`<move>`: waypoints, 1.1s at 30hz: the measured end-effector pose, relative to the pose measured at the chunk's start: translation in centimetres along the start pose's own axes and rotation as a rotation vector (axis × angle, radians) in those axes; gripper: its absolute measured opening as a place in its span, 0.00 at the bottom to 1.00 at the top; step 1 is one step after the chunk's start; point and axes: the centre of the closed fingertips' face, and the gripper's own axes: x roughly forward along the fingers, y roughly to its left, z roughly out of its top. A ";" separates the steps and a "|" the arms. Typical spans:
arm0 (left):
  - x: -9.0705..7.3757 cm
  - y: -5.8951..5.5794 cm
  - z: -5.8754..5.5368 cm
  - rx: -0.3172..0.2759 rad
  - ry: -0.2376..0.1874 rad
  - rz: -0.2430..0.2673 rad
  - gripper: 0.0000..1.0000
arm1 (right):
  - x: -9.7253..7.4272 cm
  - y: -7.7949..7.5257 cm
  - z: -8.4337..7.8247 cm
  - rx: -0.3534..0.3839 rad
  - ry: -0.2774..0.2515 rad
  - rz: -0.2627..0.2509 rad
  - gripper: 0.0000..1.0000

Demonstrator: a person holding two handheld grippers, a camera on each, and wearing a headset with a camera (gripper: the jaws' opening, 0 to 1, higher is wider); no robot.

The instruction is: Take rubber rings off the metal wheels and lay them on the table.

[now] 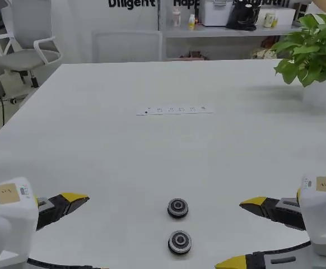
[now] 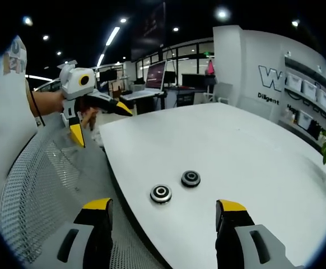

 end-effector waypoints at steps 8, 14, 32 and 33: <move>-0.1 0.5 0.2 -0.037 -0.007 -0.015 0.91 | 0.3 -0.4 0.9 -0.012 -0.015 0.008 0.74; 0.0 1.1 0.2 -0.032 0.005 -0.015 0.90 | 0.8 -0.7 1.4 -0.007 -0.013 0.027 0.75; 2.1 3.3 2.1 0.008 0.019 -0.032 0.82 | 2.0 -3.0 2.1 -0.070 -0.004 0.047 0.66; 2.3 3.4 2.1 0.009 0.022 -0.034 0.82 | 2.1 -3.1 2.1 -0.070 -0.005 0.048 0.66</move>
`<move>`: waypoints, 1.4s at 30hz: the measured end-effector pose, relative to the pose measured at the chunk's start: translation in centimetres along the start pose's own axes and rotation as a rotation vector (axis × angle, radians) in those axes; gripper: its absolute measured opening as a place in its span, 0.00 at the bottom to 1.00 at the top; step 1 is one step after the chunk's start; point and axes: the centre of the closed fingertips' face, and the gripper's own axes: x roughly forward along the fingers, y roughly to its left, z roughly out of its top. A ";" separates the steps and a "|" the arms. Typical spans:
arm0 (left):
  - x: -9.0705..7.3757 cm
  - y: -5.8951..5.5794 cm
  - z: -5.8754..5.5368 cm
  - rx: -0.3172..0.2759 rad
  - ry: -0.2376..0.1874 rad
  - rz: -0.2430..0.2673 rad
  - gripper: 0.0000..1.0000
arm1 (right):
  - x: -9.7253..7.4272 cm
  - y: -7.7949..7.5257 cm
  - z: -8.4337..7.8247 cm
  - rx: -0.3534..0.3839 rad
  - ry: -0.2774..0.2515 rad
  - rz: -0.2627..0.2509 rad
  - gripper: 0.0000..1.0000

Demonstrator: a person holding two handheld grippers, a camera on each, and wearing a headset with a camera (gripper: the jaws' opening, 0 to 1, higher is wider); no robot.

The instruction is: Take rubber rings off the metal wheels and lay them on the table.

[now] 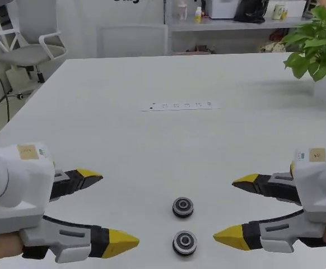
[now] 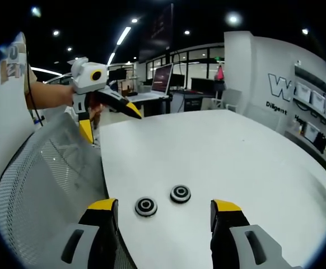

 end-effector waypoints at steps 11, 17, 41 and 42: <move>1.6 0.4 -0.1 -0.007 0.013 -0.022 0.76 | 1.0 -0.4 -0.2 -0.017 -0.001 0.022 0.62; 2.8 0.1 -0.4 -0.028 0.014 -0.055 0.73 | 1.7 -0.2 -0.7 -0.030 0.003 0.041 0.61; 7.3 -2.3 -2.1 0.020 0.086 -0.179 0.57 | 4.9 1.2 -3.6 -0.069 0.053 0.130 0.52; 7.4 -2.4 -2.1 0.024 0.090 -0.185 0.56 | 5.0 1.2 -3.7 -0.072 0.055 0.133 0.51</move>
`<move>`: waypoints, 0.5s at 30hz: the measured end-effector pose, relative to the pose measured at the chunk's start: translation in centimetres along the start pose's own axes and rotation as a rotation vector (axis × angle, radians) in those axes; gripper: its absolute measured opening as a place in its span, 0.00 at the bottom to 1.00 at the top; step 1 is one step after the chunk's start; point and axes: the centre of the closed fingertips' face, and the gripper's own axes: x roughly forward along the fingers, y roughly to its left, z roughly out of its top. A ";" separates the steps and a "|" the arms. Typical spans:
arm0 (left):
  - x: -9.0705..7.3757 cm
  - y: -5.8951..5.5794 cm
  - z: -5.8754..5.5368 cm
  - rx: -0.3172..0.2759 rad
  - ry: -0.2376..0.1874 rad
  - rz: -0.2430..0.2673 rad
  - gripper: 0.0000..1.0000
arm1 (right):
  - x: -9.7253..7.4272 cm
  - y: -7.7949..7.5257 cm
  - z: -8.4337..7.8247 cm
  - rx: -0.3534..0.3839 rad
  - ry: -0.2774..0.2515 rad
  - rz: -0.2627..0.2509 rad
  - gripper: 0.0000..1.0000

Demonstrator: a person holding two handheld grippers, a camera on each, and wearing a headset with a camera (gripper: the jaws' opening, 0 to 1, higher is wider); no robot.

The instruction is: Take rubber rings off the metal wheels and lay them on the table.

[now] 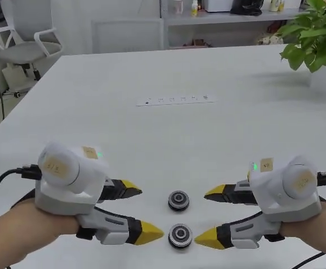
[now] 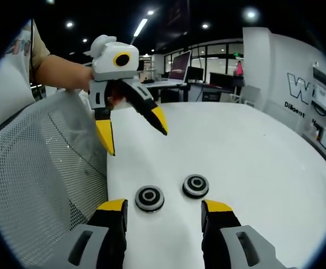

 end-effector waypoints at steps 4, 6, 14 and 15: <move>0.8 -0.5 -0.1 0.017 0.012 -0.024 0.53 | 0.6 0.1 -0.3 0.001 0.008 0.013 0.48; 1.3 -0.7 -0.2 0.022 0.016 -0.034 0.52 | 0.8 0.2 -0.4 0.004 0.008 0.016 0.47; 2.8 -1.6 -0.9 0.042 0.057 -0.080 0.45 | 1.3 0.5 -1.1 0.003 0.025 0.041 0.45; 2.9 -1.7 -0.9 0.043 0.059 -0.084 0.44 | 1.3 0.6 -1.2 0.004 0.025 0.042 0.45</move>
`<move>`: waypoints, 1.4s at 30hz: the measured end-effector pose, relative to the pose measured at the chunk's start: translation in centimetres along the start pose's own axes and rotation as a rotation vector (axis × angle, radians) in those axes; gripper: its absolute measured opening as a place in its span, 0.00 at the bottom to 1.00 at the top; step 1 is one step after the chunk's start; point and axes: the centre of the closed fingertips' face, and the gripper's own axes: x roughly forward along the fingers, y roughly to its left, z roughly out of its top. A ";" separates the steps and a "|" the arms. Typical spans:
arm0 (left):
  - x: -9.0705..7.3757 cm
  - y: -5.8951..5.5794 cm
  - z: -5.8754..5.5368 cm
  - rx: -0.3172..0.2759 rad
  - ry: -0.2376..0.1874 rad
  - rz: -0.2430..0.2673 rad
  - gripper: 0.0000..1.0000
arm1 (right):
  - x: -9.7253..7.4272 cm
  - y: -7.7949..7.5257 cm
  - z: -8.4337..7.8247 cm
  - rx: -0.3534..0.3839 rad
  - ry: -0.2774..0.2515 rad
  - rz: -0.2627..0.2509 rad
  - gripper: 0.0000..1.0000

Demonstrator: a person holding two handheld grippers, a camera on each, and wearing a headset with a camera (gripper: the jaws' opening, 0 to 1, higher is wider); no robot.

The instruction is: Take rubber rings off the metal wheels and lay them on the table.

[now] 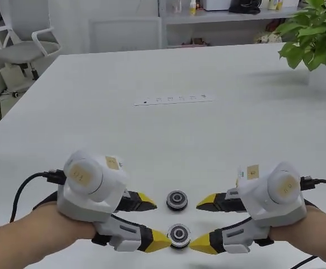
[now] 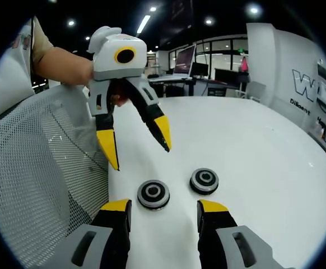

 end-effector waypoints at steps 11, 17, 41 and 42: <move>2.1 -0.9 0.0 0.017 0.011 -0.050 0.31 | 0.3 0.3 -0.3 0.012 0.005 0.011 0.45; 2.9 -0.9 -0.4 0.021 0.025 -0.054 0.22 | 0.5 0.5 -0.6 0.004 0.015 0.018 0.46; 3.7 -0.4 -0.9 0.106 -0.007 0.022 0.13 | 1.4 0.9 -0.6 0.011 -0.008 0.054 0.42; 3.7 -0.4 -0.9 0.105 -0.009 0.024 0.13 | 1.4 0.9 -0.6 0.013 -0.011 0.056 0.41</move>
